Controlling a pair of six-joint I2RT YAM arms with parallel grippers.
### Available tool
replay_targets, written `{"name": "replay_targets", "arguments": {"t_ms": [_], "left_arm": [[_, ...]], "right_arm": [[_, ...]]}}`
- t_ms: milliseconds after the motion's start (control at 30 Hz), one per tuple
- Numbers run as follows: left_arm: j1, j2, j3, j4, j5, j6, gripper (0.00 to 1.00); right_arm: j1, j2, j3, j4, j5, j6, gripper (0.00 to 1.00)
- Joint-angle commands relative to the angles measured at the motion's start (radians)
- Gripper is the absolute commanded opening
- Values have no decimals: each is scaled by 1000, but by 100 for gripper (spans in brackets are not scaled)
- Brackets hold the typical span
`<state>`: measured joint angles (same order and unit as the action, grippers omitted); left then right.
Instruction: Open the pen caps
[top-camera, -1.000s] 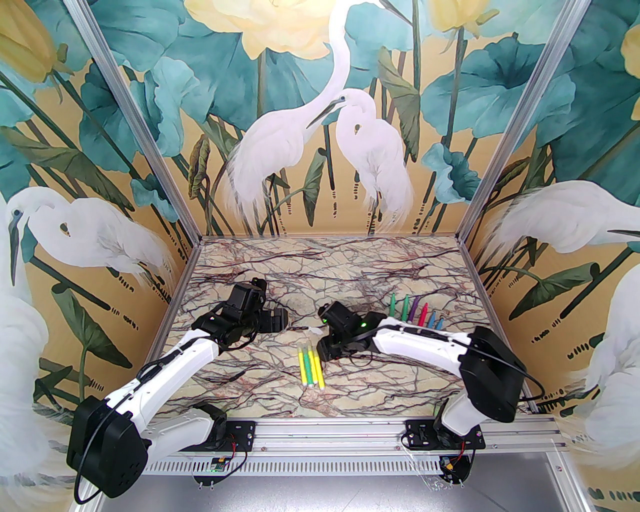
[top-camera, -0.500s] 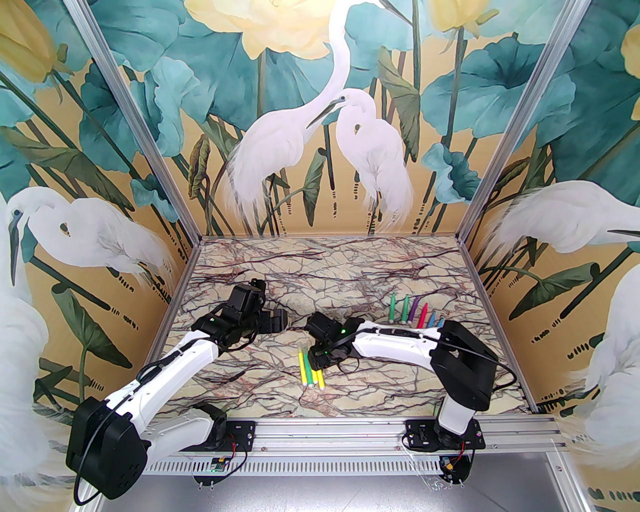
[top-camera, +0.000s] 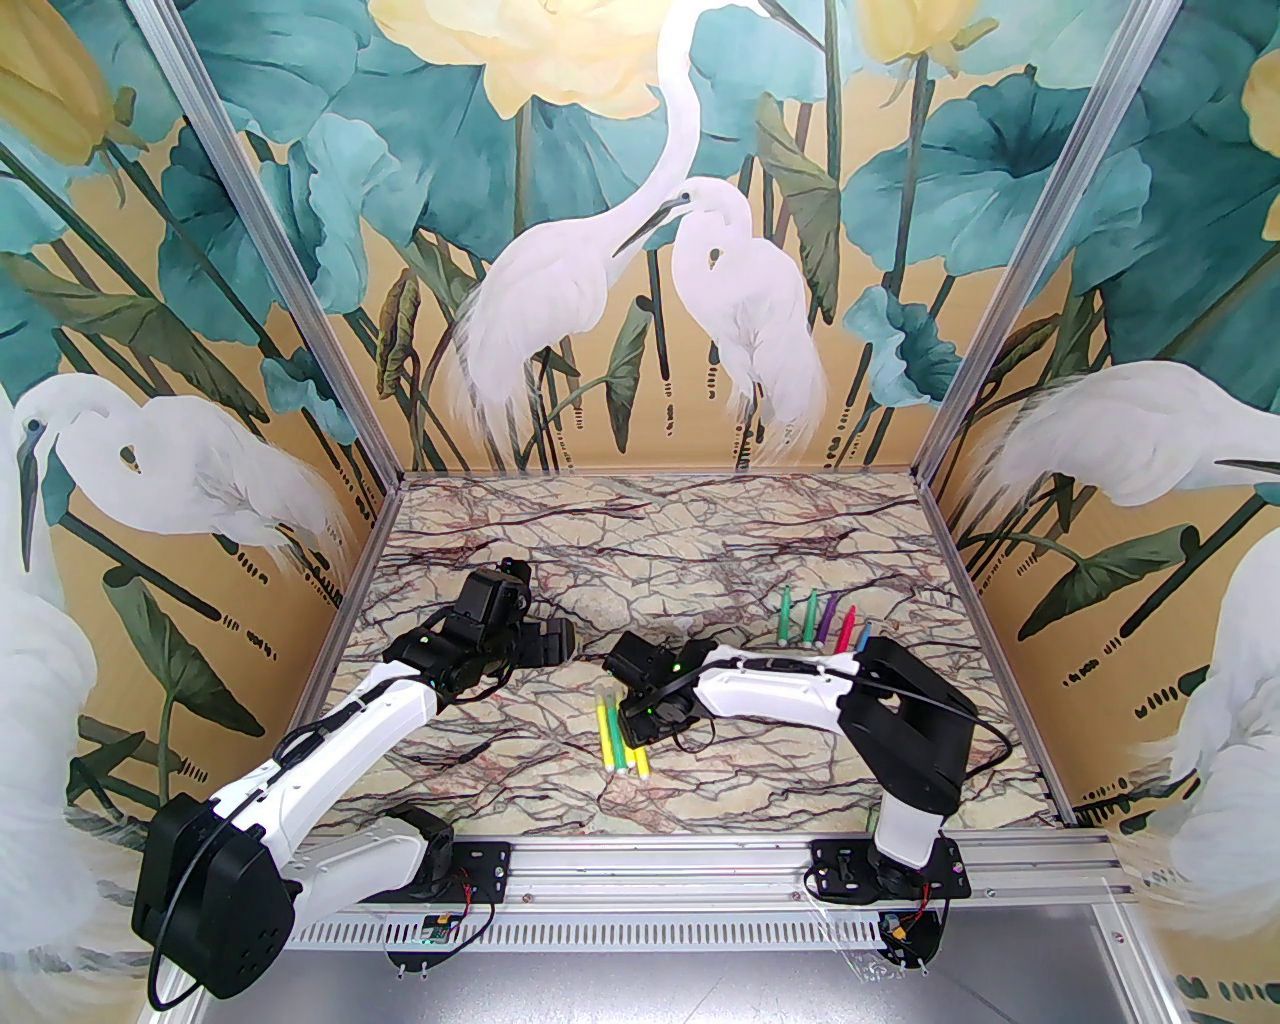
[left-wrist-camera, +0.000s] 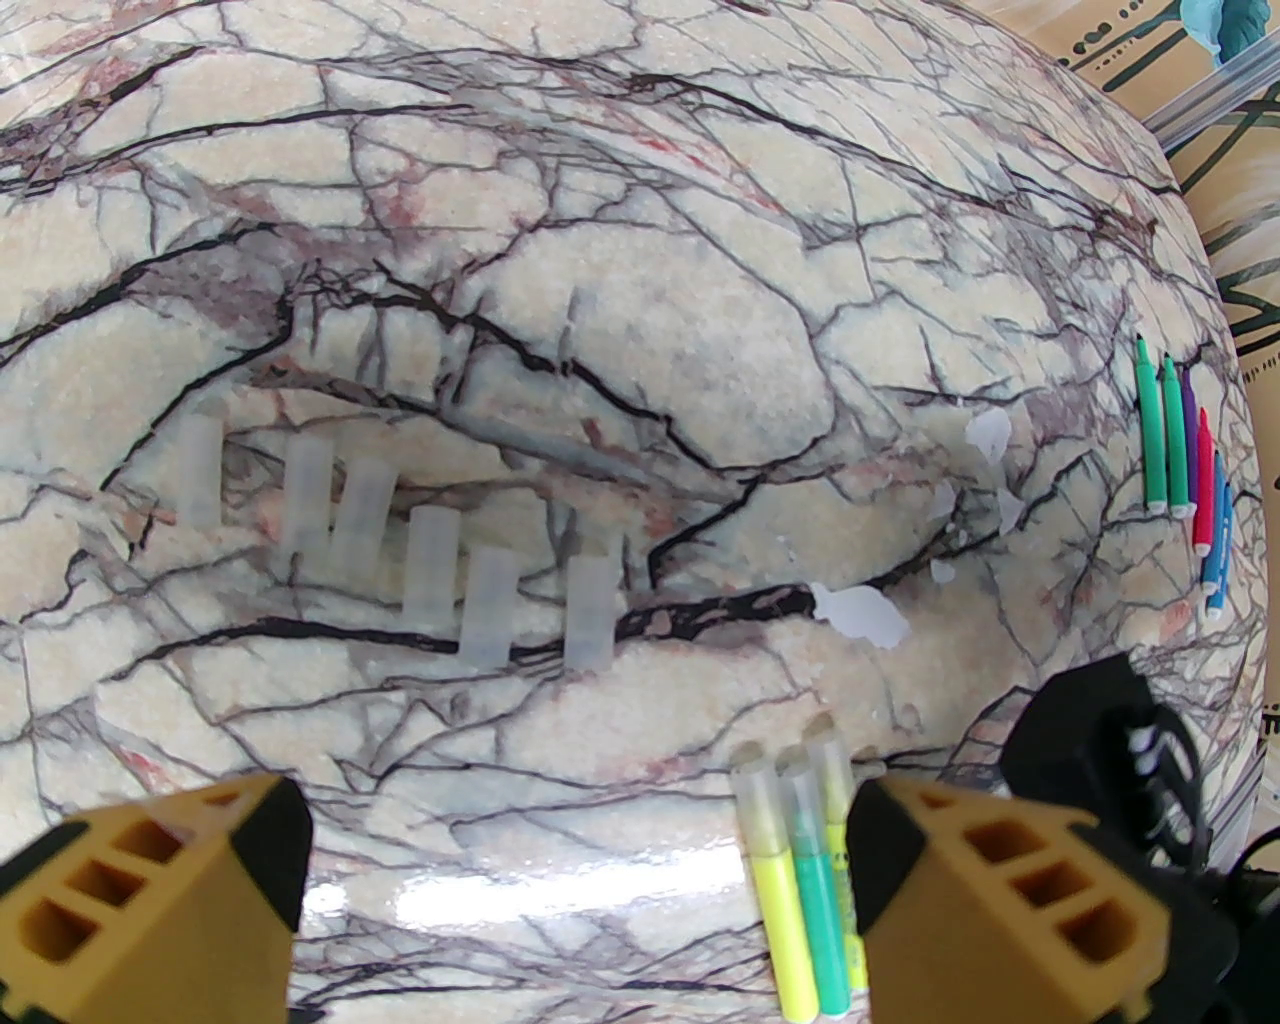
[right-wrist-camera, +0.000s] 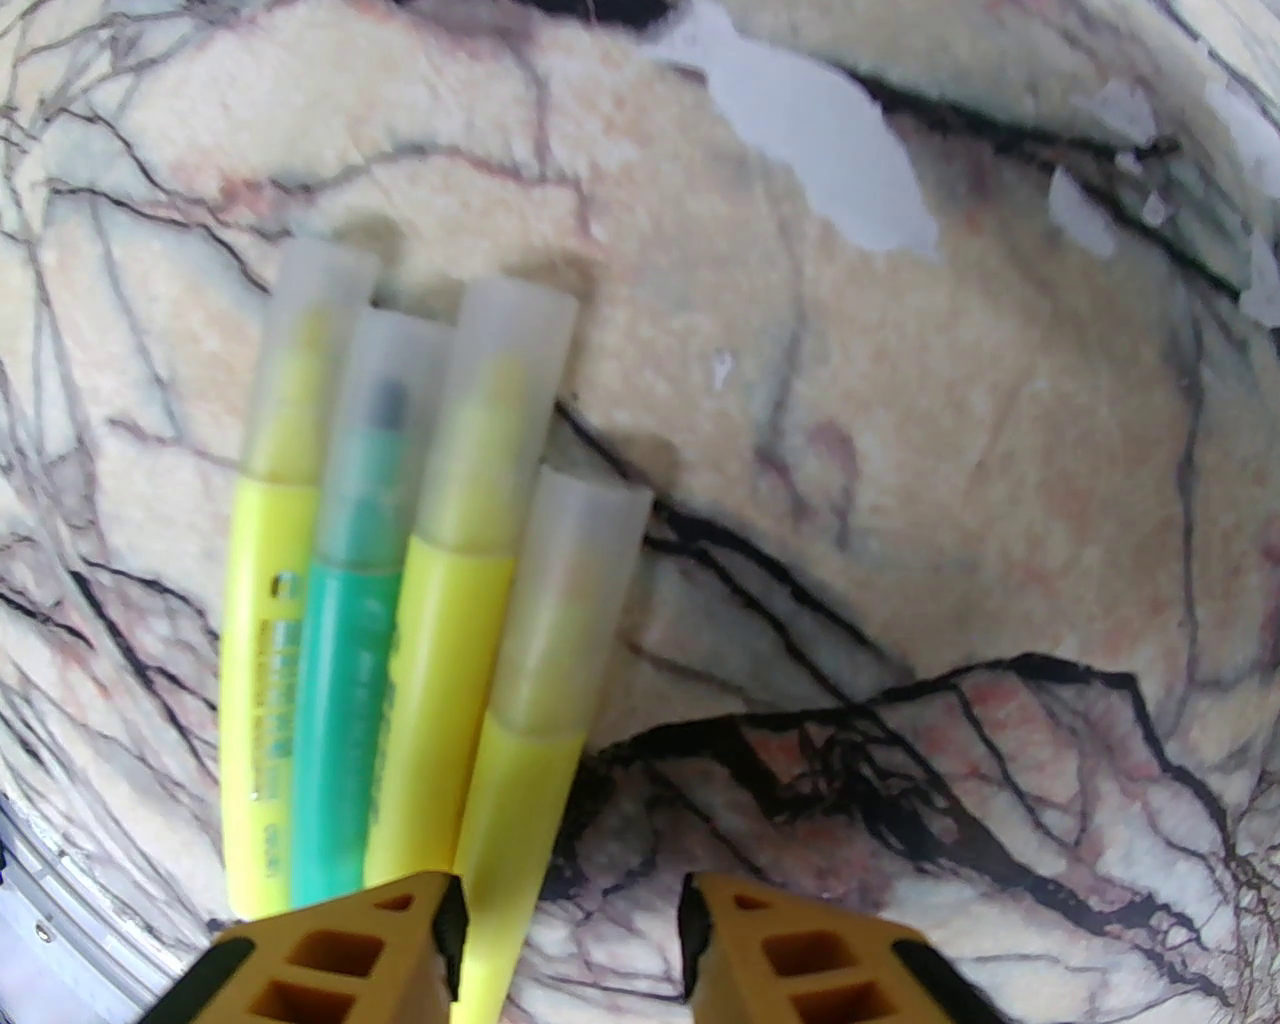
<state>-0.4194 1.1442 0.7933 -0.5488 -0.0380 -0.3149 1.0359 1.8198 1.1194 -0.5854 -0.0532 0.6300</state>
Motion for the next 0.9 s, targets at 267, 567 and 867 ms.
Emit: {"name": "replay_targets", "arguments": {"t_ms": [267, 567, 867], "left_arm": [[-2, -8, -9, 14, -17, -10, 94], [-4, -6, -9, 15, -17, -16, 94], [-2, -4, -7, 13, -13, -15, 94]], "right_arm": [[12, 42, 30, -25, 28, 27, 41], [16, 62, 60, -90, 87, 29, 39], [23, 80, 75, -132, 113, 28, 36]]}}
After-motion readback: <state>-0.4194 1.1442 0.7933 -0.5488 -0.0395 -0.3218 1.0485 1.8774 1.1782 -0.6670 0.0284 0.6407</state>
